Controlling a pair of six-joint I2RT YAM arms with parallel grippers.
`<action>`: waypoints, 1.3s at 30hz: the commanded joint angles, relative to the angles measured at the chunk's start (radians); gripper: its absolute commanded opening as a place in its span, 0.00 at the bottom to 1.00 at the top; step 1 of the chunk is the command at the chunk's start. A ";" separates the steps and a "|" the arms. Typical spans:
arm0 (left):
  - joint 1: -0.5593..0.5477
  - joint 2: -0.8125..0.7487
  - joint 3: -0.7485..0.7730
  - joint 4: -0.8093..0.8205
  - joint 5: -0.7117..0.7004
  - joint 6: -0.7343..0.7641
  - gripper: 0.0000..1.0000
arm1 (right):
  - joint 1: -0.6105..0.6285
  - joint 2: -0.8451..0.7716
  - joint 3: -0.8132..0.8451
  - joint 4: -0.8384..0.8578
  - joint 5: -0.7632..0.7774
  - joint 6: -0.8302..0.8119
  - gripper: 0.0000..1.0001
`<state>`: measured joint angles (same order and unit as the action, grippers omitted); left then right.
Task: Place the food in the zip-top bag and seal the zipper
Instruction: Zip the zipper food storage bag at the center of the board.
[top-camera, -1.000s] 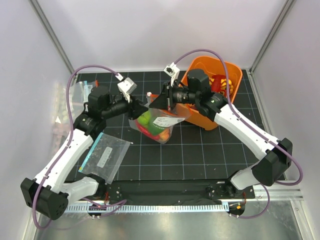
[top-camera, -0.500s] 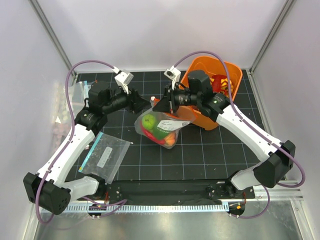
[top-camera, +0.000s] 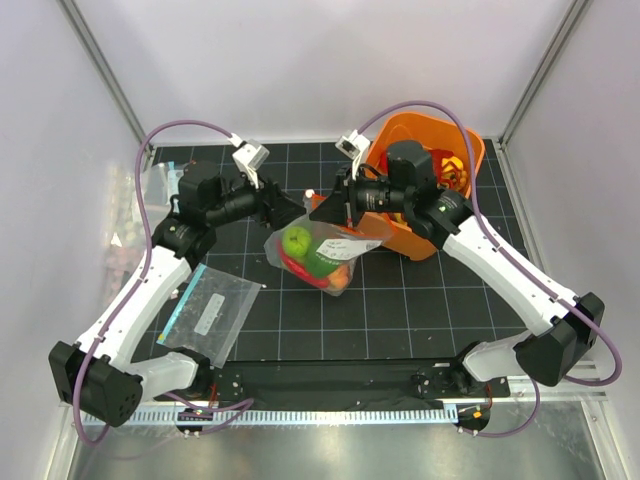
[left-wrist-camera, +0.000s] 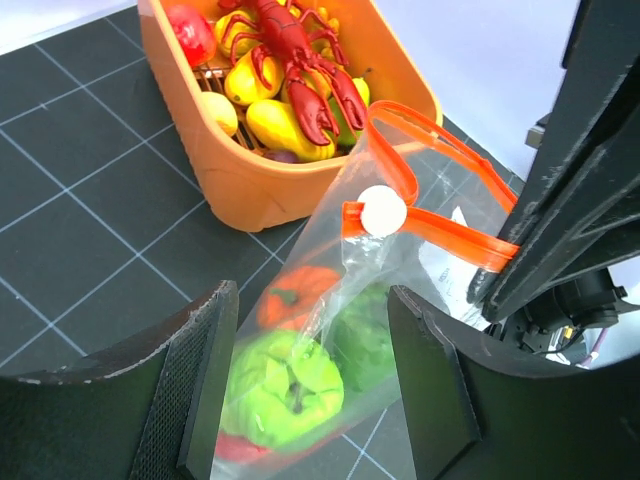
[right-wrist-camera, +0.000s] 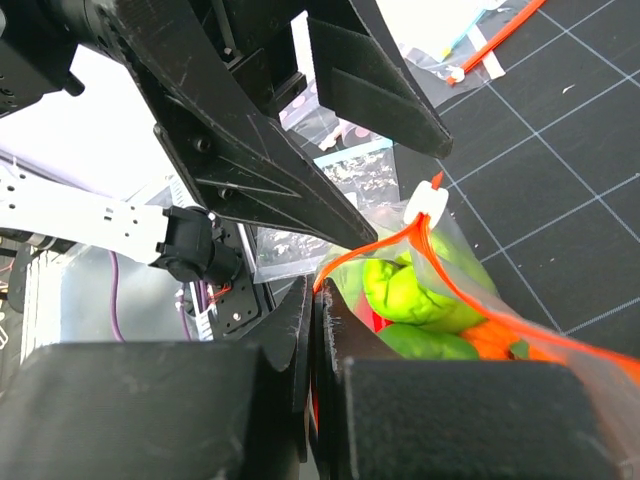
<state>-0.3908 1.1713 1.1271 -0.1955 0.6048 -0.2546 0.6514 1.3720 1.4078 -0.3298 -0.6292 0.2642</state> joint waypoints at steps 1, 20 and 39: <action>0.004 0.004 0.005 0.056 0.049 0.000 0.65 | -0.001 -0.034 0.005 0.055 -0.024 -0.016 0.01; 0.018 0.070 -0.035 0.386 0.392 -0.282 0.73 | -0.002 -0.071 0.011 -0.087 -0.084 -0.190 0.01; 0.038 0.099 -0.014 0.646 0.518 -0.526 0.81 | -0.015 -0.119 0.164 -0.207 -0.061 -0.275 0.01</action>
<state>-0.3592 1.2514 1.0721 0.3286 1.0828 -0.6952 0.6392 1.2869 1.5097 -0.5690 -0.6758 0.0082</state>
